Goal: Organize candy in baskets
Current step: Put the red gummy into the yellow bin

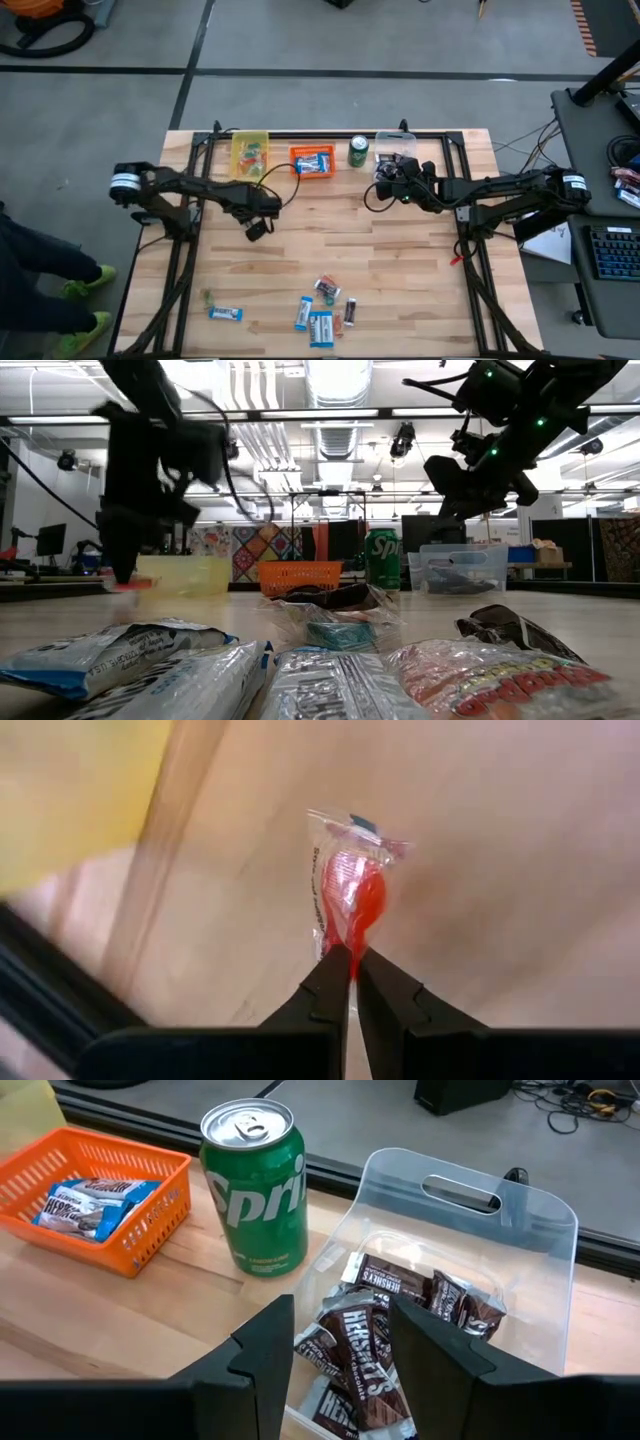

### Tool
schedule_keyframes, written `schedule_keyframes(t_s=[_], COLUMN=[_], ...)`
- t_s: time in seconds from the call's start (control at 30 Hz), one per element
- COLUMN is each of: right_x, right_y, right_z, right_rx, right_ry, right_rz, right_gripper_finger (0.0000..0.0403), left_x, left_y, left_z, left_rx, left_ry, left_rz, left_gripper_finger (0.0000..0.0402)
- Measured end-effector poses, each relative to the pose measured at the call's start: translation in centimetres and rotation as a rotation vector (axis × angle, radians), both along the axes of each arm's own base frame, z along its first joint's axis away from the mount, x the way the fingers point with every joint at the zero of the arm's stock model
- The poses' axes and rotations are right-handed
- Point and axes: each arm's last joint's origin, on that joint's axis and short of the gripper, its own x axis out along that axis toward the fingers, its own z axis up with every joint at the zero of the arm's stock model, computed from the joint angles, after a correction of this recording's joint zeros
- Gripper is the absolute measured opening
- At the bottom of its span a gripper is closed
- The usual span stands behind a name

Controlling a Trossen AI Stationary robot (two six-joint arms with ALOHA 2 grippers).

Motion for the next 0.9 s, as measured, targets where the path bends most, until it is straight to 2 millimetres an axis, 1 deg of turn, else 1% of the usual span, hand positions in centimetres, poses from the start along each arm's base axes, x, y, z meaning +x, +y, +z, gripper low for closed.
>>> schedule_keyframes(t_s=[0.1,0.17,0.23,0.37,0.47,0.57,0.63,0.8,0.9], right_x=[0.0,0.0,0.0,0.0,0.0,0.0,0.0,0.0,0.0], right_y=[0.0,0.0,0.0,0.0,0.0,0.0,0.0,0.0,0.0], right_z=[0.0,0.0,0.0,0.0,0.0,0.0,0.0,0.0,0.0], right_rx=[0.001,0.002,0.002,0.002,0.001,0.001,0.001,0.001,0.001], right_ry=[0.000,-0.001,-0.001,-0.002,-0.005,-0.006,-0.005,-0.005,-0.005], right_rz=[0.001,0.002,0.002,0.002,0.002,0.002,0.002,0.002,0.002], right_gripper_finger=[0.0153,0.0153,0.0153,0.0153,0.0153,0.0153,0.0153,0.0153,0.0153], left_x=[-0.2,-0.4,-0.8,-1.8,-2.5,-3.0,-3.3,-3.5,-3.4], left_y=[-0.6,-0.6,-0.2,1.7,3.7,6.4,8.3,13.4,15.8], left_z=[2.3,4.2,6.1,9.5,11.0,11.4,11.2,9.7,8.3], left_rx=[0.002,0.027,0.093,0.223,0.270,0.316,0.300,0.229,0.205], left_ry=[-0.097,-0.183,-0.253,-0.345,-0.379,-0.374,-0.378,-0.411,-0.354], left_rz=[-0.090,-0.130,-0.153,-0.139,-0.089,-0.049,-0.034,-0.075,-0.142], left_gripper_finger=[0.0000,0.0000,0.0000,0.0000,0.0000,0.0000,0.0000,0.0000,0.0000])
